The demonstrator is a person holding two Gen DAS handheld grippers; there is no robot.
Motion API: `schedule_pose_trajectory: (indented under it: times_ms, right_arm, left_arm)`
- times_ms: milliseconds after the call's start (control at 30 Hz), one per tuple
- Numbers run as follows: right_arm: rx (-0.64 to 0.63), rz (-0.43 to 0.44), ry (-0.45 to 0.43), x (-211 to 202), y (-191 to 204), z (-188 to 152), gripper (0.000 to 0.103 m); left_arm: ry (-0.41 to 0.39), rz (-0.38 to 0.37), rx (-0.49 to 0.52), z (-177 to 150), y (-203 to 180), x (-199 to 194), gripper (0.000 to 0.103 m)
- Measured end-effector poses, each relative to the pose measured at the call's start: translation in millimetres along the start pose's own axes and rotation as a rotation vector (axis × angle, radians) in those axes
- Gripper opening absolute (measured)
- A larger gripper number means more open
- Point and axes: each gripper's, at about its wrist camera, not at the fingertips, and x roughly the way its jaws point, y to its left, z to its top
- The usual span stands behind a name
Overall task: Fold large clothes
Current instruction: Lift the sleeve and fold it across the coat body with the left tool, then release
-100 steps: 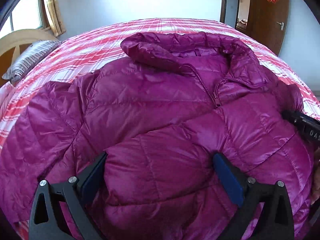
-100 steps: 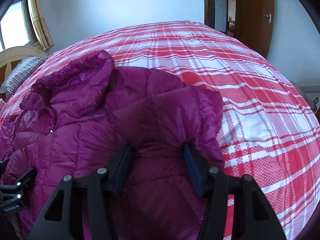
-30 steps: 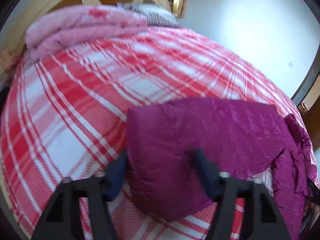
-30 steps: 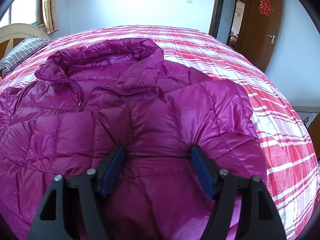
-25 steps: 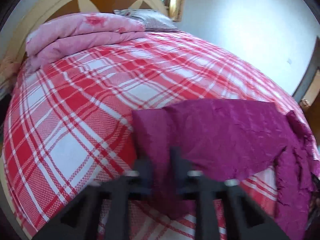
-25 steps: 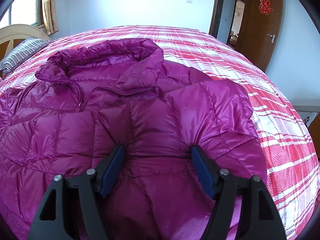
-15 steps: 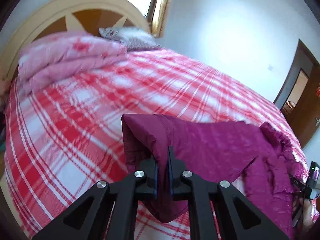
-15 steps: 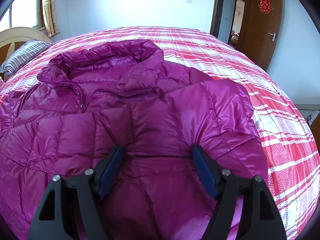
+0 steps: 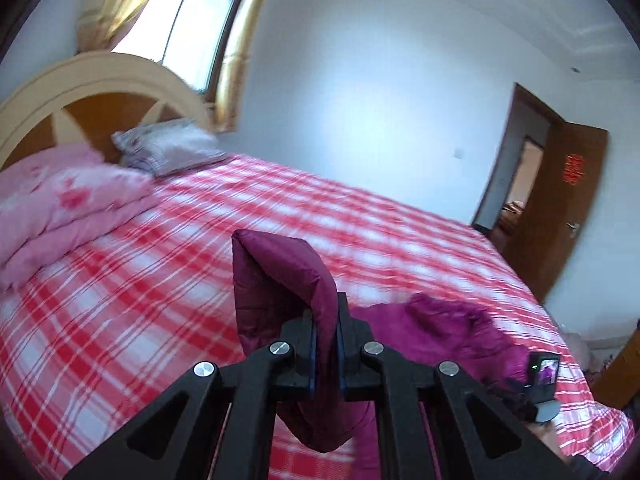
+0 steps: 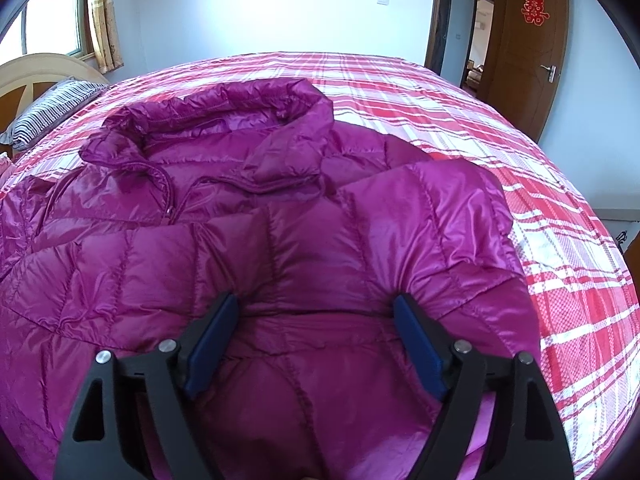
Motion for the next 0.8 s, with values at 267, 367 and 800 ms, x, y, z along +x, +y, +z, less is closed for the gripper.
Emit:
schedule_pose_trajectory:
  times_ms: [267,367,800]
  right_arm:
    - [0.145,0.111,-0.198,-72,-46,9,0.094]
    - [0.223,0.092,-0.254,-85,-71,-8,0.097]
    - [0.374,0.101,-0.225,-71,-109,-37,0.097]
  left_arm:
    - [0.012,-0.157,0.105,14,-99,31,0.006]
    - [0.049,-0.203,0.156,4,-130,46,0.006]
    - [0.240,-0.311,0.360,-76,-236,107,0.006]
